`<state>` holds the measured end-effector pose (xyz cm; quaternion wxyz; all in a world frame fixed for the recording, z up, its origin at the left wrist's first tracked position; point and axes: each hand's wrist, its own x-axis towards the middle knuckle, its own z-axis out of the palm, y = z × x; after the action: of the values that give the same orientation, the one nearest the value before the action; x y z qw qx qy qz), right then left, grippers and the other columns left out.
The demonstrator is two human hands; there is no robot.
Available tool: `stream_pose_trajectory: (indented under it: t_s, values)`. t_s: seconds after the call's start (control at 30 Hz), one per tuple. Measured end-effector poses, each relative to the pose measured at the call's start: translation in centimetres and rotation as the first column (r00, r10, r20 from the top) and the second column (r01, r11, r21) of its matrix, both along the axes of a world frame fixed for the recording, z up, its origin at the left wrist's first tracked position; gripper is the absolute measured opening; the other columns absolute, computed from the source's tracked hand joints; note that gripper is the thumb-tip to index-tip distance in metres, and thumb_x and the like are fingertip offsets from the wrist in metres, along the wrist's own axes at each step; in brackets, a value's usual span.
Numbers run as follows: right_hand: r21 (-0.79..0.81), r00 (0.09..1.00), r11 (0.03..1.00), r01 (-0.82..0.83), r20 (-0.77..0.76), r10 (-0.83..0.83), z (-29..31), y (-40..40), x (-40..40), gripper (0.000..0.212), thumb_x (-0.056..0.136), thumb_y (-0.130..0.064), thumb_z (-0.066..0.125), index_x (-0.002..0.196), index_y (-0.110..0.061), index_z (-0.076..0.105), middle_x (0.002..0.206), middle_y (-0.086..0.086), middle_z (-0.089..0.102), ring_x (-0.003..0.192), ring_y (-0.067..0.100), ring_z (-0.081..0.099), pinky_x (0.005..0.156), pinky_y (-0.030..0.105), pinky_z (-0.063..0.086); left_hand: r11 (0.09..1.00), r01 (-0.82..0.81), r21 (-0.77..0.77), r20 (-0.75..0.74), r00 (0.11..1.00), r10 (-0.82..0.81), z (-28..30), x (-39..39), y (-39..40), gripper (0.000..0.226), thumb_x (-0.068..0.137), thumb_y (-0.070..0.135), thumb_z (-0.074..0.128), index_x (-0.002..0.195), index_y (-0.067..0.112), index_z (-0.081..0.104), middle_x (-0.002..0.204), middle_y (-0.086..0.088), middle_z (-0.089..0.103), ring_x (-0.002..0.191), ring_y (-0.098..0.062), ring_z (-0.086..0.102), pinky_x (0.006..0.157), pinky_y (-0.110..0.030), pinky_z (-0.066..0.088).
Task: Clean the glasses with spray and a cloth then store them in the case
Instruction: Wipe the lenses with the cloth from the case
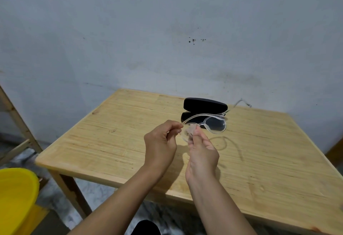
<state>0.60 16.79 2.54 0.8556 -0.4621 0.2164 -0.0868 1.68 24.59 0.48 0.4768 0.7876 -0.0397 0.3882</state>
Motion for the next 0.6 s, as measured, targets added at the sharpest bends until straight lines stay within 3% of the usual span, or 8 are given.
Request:
stream_pose_trajectory:
  t_s: [0.13,0.3,0.47,0.6]
  values:
    - [-0.058,1.000,0.998,0.003,0.006,-0.003,0.1,0.0,-0.1,0.018,0.088,-0.009,0.061,0.102,-0.015,0.070,0.088,-0.013,0.068,0.092,0.010,0.066,0.085,0.020,0.048,0.999,0.029,0.041,0.026,0.999,-0.030,-0.1,0.0,-0.2,0.027,0.078,-0.011,0.060,0.082,0.014,0.070,0.075,0.016,0.067,0.074,0.013,0.061,0.066,-0.004,0.046]
    - [-0.106,0.985,0.984,-0.144,0.077,0.153,0.3,-0.6,-0.2,0.018,0.082,0.002,0.064,0.095,-0.008,0.071,0.081,-0.002,0.074,0.073,0.005,0.071,0.069,0.010,0.054,0.998,0.050,0.047,0.041,0.998,-0.052,0.2,0.3,0.3,0.032,0.077,-0.010,0.057,0.080,0.020,0.068,0.079,0.013,0.069,0.074,0.007,0.065,0.065,-0.010,0.049]
    - [-0.408,0.909,0.827,-0.388,-0.018,0.417,0.3,-2.0,0.0,0.017,0.083,-0.003,0.064,0.086,-0.016,0.075,0.083,0.003,0.076,0.080,0.014,0.072,0.081,0.025,0.056,0.999,0.036,0.021,-0.008,0.999,-0.035,0.5,0.6,1.5,0.029,0.076,-0.013,0.060,0.078,0.015,0.070,0.073,0.018,0.066,0.073,0.010,0.064,0.065,-0.006,0.047]
    - [-0.537,0.921,0.770,-0.344,-0.032,0.389,0.4,-2.7,0.2,0.019,0.082,-0.006,0.066,0.077,-0.021,0.077,0.080,-0.002,0.076,0.080,0.012,0.071,0.084,0.031,0.056,0.999,0.013,0.035,-0.008,1.000,-0.013,0.5,0.5,1.8,0.027,0.077,-0.010,0.062,0.080,0.015,0.070,0.075,0.017,0.066,0.073,0.012,0.062,0.066,-0.006,0.048]
